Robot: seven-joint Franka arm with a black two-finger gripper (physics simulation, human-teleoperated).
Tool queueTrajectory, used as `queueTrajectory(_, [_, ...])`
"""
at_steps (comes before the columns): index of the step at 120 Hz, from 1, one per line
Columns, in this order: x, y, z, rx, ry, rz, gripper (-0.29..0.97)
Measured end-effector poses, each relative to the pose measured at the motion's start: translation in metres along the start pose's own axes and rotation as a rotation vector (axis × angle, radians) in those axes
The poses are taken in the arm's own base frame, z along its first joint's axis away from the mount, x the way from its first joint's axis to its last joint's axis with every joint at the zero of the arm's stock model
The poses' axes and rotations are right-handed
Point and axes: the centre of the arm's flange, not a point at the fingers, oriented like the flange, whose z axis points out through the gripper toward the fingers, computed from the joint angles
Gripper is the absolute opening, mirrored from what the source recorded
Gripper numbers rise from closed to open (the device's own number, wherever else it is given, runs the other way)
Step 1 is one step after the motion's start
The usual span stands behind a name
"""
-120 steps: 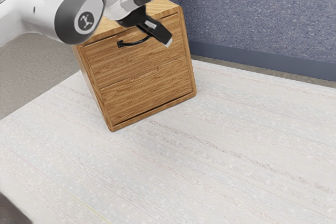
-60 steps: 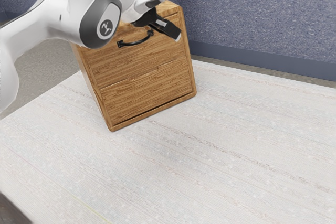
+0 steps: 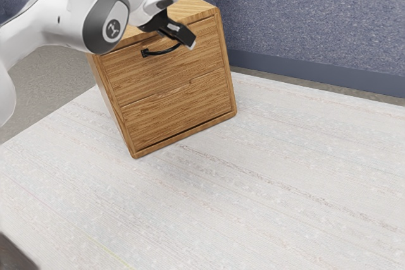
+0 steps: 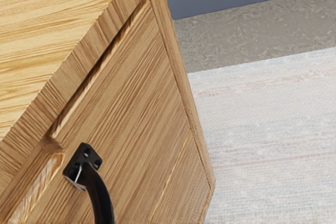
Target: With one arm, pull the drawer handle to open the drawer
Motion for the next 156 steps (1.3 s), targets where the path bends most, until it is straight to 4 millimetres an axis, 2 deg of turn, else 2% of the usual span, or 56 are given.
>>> queueTrajectory(45, [-0.006,0.004,0.026,-0.02,-0.035,0.004,0.65])
queueTrajectory(59, [-0.011,0.005,0.037,-0.024,-0.052,0.006,0.7])
queueTrajectory(80, [-0.018,0.003,0.043,-0.022,-0.071,0.003,0.62])
queueTrajectory(94, [-0.022,0.002,0.04,-0.018,-0.078,0.004,0.59])
queueTrajectory(101, [-0.026,0.003,0.039,-0.01,-0.088,0.007,0.48])
queueTrajectory(102, [-0.027,0.003,0.039,-0.01,-0.089,0.007,0.42])
queueTrajectory(108, [-0.029,0.005,0.037,-0.012,-0.092,0.005,0.43])
queueTrajectory(116, [-0.031,0.01,0.032,-0.015,-0.093,0.005,0.37])
queueTrajectory(121, [-0.032,0.012,0.027,-0.022,-0.089,-0.003,0.28])
queueTrajectory(129, [-0.032,0.011,0.014,-0.021,-0.078,-0.013,0.03])
queueTrajectory(134, [-0.029,0.018,0.006,-0.024,-0.068,-0.007,0.12])
queueTrajectory(137, [-0.029,0.018,0.003,-0.022,-0.066,-0.007,0.14])
queueTrajectory(140, [-0.03,0.019,0.0,-0.022,-0.065,-0.005,0.1])
queueTrajectory(147, [-0.031,0.021,-0.003,-0.024,-0.065,0.0,0.19])
queueTrajectory(156, [-0.035,0.013,-0.003,-0.007,-0.072,-0.003,0.13])
